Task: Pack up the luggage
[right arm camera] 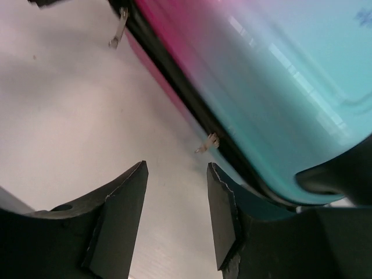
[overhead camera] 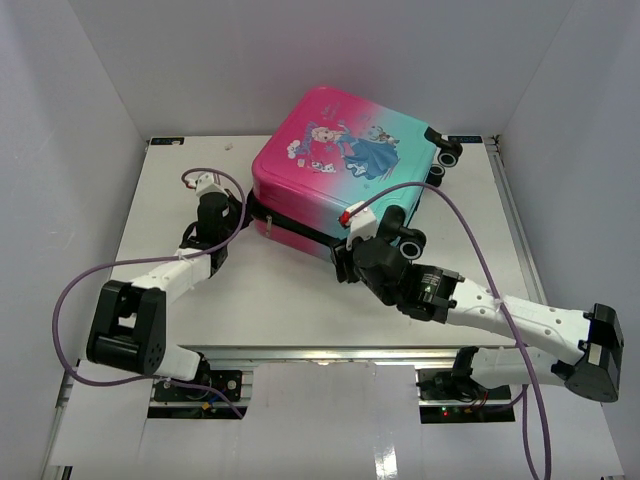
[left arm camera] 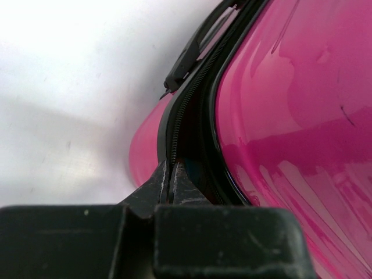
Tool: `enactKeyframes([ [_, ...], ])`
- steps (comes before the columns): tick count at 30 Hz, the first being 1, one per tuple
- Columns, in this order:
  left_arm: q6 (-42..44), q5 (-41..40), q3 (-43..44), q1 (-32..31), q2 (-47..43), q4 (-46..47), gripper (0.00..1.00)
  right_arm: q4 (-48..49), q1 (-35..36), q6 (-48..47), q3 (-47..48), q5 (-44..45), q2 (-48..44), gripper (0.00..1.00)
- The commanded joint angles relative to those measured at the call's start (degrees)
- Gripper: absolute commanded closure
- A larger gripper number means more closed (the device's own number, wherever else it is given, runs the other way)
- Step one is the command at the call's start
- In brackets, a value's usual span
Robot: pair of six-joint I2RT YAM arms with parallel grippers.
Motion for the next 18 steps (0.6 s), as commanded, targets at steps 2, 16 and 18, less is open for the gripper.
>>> enactKeyframes([
  [2, -1.8, -1.3, -6.1, -0.7, -9.3, -2.7, 1.0, 2.0, 5.5, 7.7, -5.8, 7.7, -1.4, 0.48],
  [16, -2.1, -0.5, -9.3, -1.5, -11.1, -0.5, 1.0, 2.0, 3.8, 17.7, -0.5, 18.4, 14.5, 0.5],
  [18, -2.0, -0.6, -9.6, -1.5, -11.5, -0.2, 1.0, 1.9, 3.2, 19.1, 0.5, 19.4, 16.6, 0.52],
])
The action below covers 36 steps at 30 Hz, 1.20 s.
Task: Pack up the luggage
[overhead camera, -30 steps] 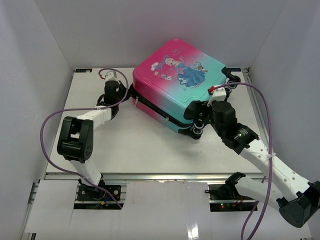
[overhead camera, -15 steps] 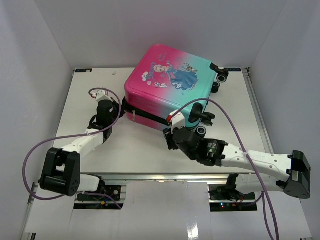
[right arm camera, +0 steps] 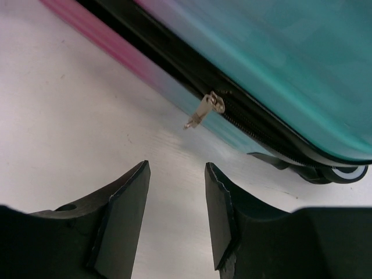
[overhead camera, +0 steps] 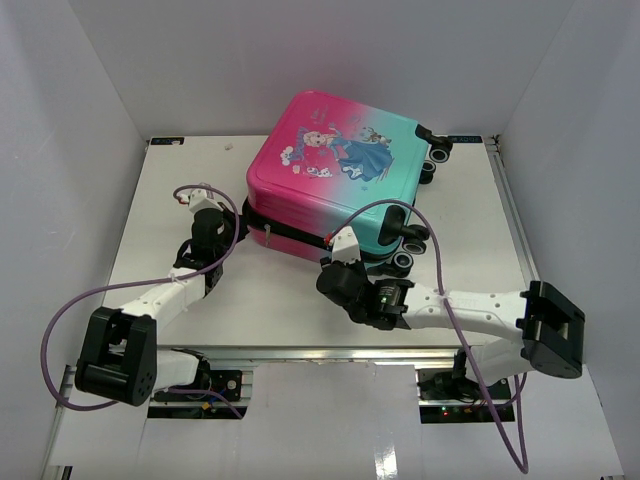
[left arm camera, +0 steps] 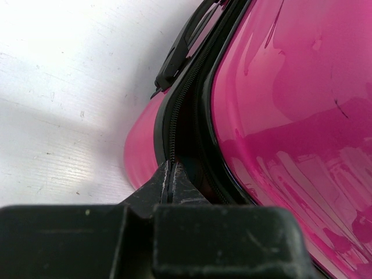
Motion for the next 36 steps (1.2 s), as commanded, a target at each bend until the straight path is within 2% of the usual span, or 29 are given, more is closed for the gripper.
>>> enactKeyframes([
  [1, 0.6, 1.0, -1.4, -0.7, -2.6, -0.9, 1.0, 1.6, -1.8, 5.9, 5.0, 6.2, 4.2, 0.53],
  [23, 0.8, 1.1, -2.4, -0.8, -4.7, -0.3, 1.0, 1.8, -5.8, 14.8, 10.2, 12.7, 17.0, 0.55],
  [36, 0.7, 0.6, -2.6, -1.0, -5.0, -0.4, 1.0, 0.4, -6.3, 18.1, 10.4, 17.6, 17.3, 0.63],
])
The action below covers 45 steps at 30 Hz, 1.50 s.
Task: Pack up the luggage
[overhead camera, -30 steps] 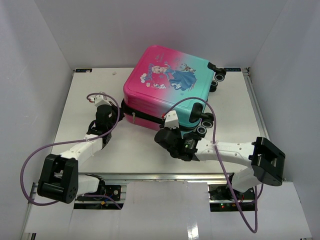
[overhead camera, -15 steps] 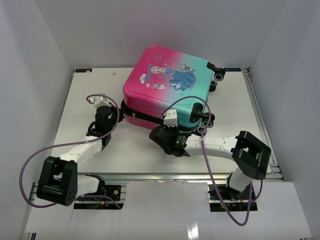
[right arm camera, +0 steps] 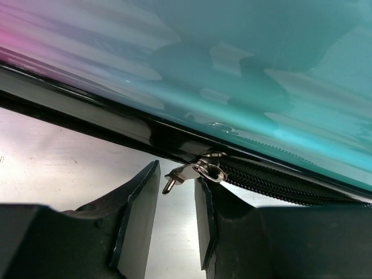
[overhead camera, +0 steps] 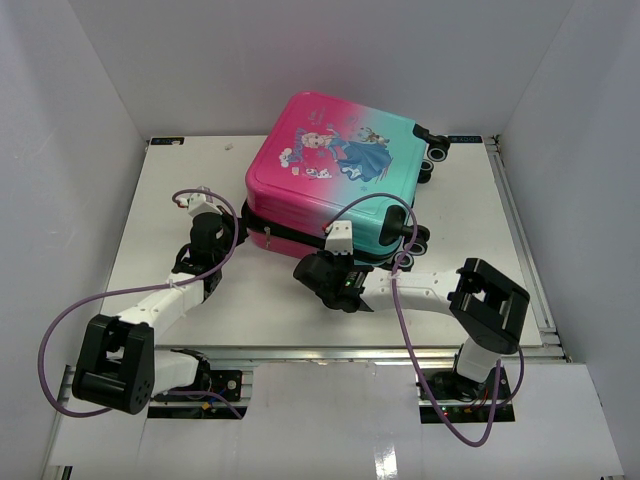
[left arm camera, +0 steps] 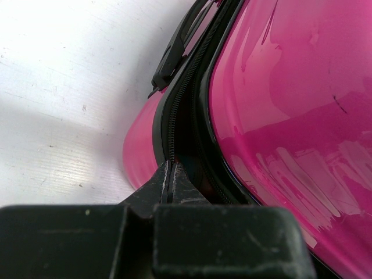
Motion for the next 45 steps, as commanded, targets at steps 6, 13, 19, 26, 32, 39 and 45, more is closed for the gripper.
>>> enactKeyframes([
  [6, 0.6, 0.5, -0.8, -0.8, -3.4, -0.5, 1.0, -0.1, -1.4, 4.0, 2.8, 7.8, -0.7, 0.78],
  [13, 0.9, -1.4, -0.5, -0.9, -3.9, -1.2, 1.0, -3.2, -2.1, 4.9, 1.3, 8.0, -1.7, 0.92],
  [19, 1.8, -5.2, 3.9, -0.4, -0.7, -4.2, 1.0, -3.4, -2.5, 5.1, -5.9, 10.3, -7.6, 0.92],
  [26, 2.1, -6.1, 6.4, 1.8, 1.1, -5.7, 1.0, -3.4, -2.8, 4.9, -12.3, 12.1, -13.7, 0.92],
  [32, 3.5, -5.7, 9.2, 3.5, 2.4, -7.2, 1.0, -3.4, -5.3, 5.9, -18.0, 11.6, -18.6, 0.92],
  [39, 5.1, -4.9, 12.0, 6.5, 2.9, -9.0, 1.0, -3.1, -9.9, 6.4, -23.5, 10.2, -24.2, 0.92],
  [45, 5.2, -3.8, 12.8, 8.6, 4.7, -9.0, 1.0, 1.1, -13.8, 1.6, -25.0, 9.4, -27.2, 0.92],
])
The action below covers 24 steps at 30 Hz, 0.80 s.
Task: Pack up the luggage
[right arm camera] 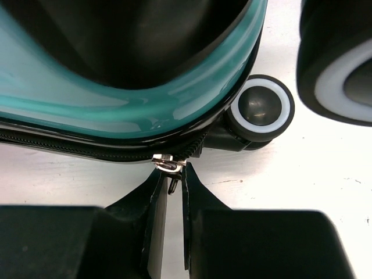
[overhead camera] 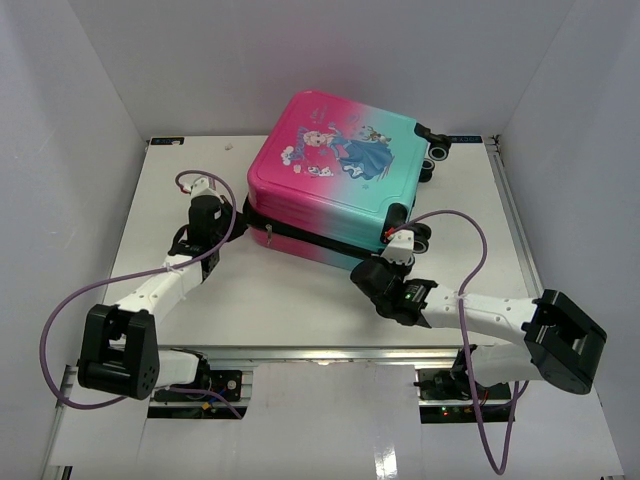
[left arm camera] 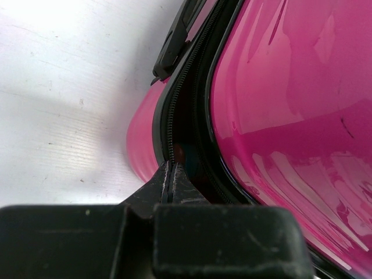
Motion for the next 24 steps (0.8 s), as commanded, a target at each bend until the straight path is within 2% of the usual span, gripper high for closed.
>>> enactKeyframes([
  [1, 2.6, -8.4, 3.1, 5.7, 0.9, 3.7, 1.0, -1.0, -7.0, -3.6, -2.6, 12.3, -4.0, 0.92],
  [3, 2.7, -8.2, 2.9, 6.2, 1.0, 4.0, 1.0, 2.1, -9.0, -7.6, -4.3, 9.0, -5.7, 0.92],
  [6, 3.0, -8.1, 2.5, 6.7, 0.8, 4.5, 1.0, 12.2, -10.7, -15.3, -8.6, -1.8, -9.2, 0.92],
  [12, 2.8, -8.0, 2.6, 7.5, 0.6, 4.4, 1.0, 19.9, -12.3, -18.5, -13.8, -14.0, -15.7, 0.92],
  [18, 2.4, -7.2, 3.1, 8.3, 0.4, 4.1, 1.0, 23.0, -15.7, -17.7, -19.5, -19.3, -24.1, 0.92],
  [24, 2.3, -7.4, 3.3, 8.7, -0.3, 3.7, 1.0, 26.3, -19.5, -17.1, -22.5, -20.5, -26.0, 0.92],
])
